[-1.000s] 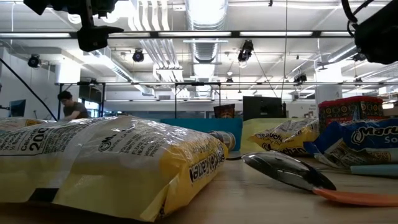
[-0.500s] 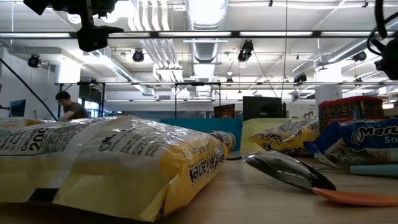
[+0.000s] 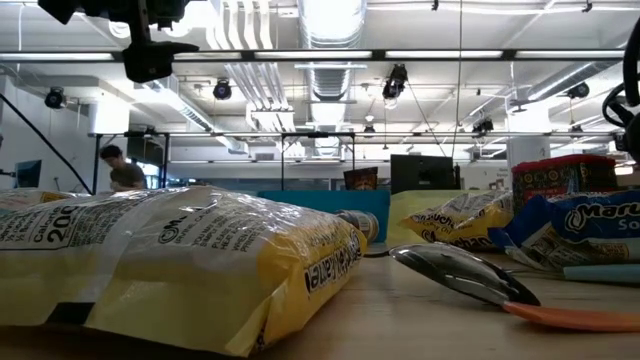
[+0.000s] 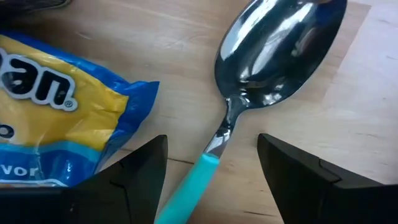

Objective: Pick & Place Food Item
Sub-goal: Put the light green spoon into the yellow bin

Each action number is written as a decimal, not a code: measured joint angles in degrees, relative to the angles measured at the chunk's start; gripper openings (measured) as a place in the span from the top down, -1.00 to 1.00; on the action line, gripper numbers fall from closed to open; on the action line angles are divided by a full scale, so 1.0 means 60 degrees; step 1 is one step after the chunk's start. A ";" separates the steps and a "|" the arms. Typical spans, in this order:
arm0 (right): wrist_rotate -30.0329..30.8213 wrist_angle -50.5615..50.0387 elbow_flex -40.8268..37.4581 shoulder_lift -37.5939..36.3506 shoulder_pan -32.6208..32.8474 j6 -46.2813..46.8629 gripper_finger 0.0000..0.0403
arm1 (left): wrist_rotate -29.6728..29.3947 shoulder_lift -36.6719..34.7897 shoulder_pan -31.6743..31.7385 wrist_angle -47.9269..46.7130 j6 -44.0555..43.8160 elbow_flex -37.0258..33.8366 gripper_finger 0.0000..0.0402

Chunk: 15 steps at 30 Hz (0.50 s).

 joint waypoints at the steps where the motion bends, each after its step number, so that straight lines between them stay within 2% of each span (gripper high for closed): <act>1: -0.0009 0.0072 -0.0058 -0.0017 0.0000 0.0000 -0.23 | 0.0000 0.0000 0.0000 -0.0002 -0.0023 0.0000 -0.92; 7: -0.0053 0.0151 -0.0186 -0.0028 -0.0004 0.0068 -0.20 | 0.0000 0.0000 0.0000 -0.0002 -0.0028 0.0000 -0.92; 10: -0.0103 0.0111 -0.0203 -0.0015 -0.0004 0.0105 -0.05 | 0.0000 0.0000 0.0000 -0.0004 -0.0028 0.0000 -0.92; 15: -0.0158 -0.0021 -0.0221 -0.0010 0.0000 0.0109 0.30 | 0.0000 0.0000 0.0000 -0.0006 -0.0028 0.0000 -0.92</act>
